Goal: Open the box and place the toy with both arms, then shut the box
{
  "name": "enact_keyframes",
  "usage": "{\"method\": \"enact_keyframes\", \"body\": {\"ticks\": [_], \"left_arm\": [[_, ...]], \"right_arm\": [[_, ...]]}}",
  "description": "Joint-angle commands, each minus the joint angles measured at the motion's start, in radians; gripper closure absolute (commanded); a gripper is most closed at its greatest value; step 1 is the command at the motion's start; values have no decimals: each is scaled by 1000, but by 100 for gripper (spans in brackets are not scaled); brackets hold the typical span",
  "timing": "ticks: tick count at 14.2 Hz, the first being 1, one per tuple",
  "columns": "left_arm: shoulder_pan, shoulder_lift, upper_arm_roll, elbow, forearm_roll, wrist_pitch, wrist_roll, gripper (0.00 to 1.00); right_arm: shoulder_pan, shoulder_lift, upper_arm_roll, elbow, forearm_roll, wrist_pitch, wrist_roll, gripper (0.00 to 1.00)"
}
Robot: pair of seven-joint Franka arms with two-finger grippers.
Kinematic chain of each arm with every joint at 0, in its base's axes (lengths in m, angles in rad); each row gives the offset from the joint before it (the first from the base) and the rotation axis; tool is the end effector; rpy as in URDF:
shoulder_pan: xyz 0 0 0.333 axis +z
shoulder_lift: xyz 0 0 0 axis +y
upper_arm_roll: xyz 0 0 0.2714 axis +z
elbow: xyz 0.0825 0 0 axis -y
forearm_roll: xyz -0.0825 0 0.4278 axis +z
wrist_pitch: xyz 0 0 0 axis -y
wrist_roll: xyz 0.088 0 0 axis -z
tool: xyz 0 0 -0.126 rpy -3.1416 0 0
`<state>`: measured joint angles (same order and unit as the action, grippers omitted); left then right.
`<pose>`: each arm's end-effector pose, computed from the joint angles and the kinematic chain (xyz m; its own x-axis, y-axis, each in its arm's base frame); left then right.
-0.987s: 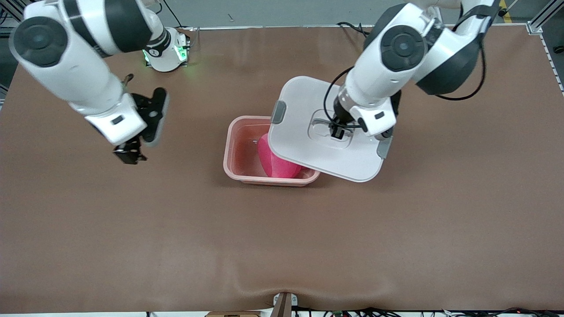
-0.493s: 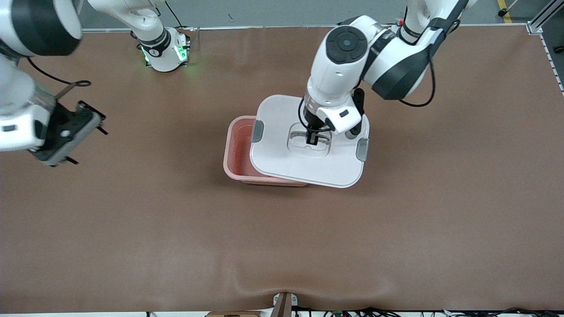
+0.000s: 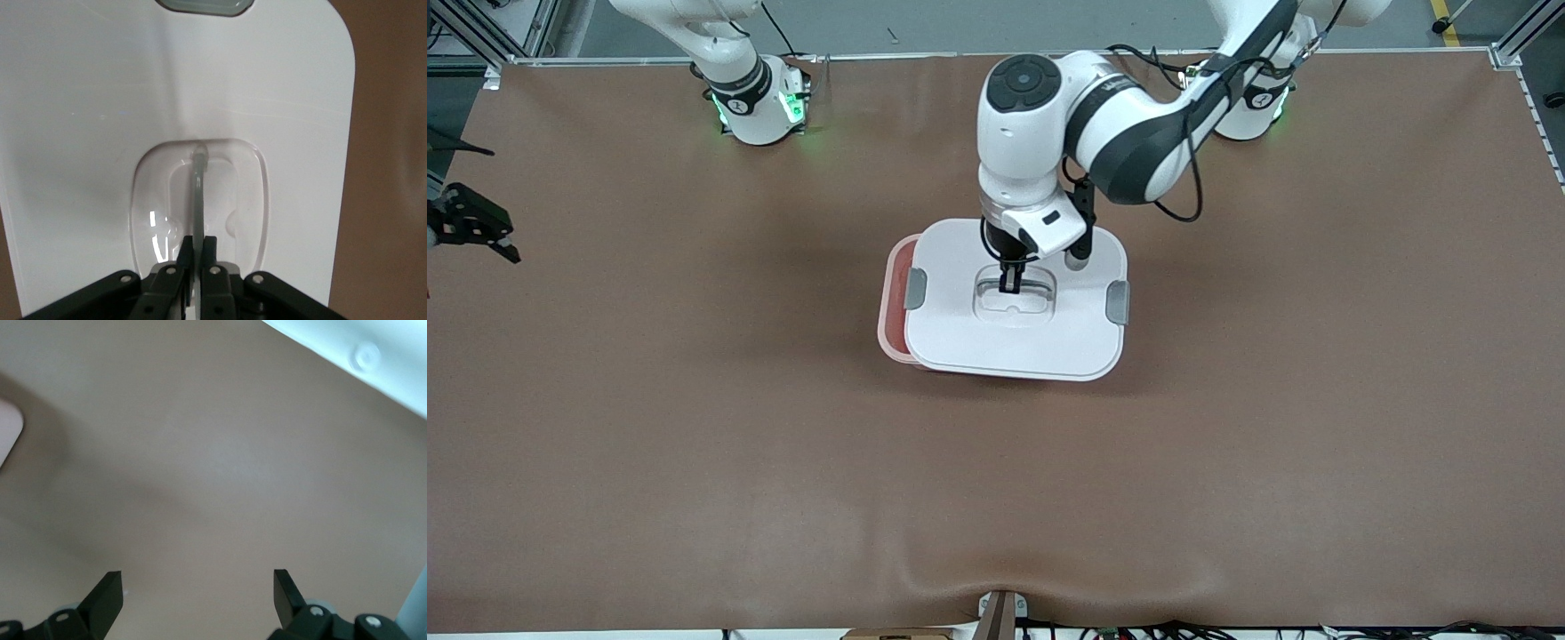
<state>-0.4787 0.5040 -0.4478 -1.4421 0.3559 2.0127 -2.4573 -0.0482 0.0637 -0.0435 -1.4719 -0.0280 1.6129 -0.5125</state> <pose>0.4914 -0.5391 0.3601 0.1130 0.9936 -0.0079 0.9794 -0.1100 0.1691 0.6188 -0.0596 0.5774 0.9107 0.4097 0.0523 0.4064 -0.9114 0.0647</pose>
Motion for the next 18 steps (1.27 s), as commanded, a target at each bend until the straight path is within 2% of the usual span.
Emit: {"method": "enact_keyframes", "body": {"ticks": [1,3,6,8,12,15,18], "left_arm": [[-27,28,1,8,92,41,-83,100],[-37,47,1,12,107,69,-101,100],[-60,71,1,14,107,73,-104,100],[-78,88,6,19,101,73,-108,100],[-93,100,8,19,103,73,-118,100],[-95,103,8,20,103,75,-130,100],[-93,103,11,22,101,99,-146,100]], "right_arm": [[-22,-28,19,-22,52,-71,304,0],[-21,-33,19,-27,56,-93,480,0],[-57,-45,16,-41,112,-105,499,0],[-52,-51,-25,-47,132,-120,503,0],[-47,-50,-27,-42,112,-130,494,0],[-9,-56,-25,-44,22,-113,497,0],[11,-88,-25,-71,22,-91,499,0]]}}
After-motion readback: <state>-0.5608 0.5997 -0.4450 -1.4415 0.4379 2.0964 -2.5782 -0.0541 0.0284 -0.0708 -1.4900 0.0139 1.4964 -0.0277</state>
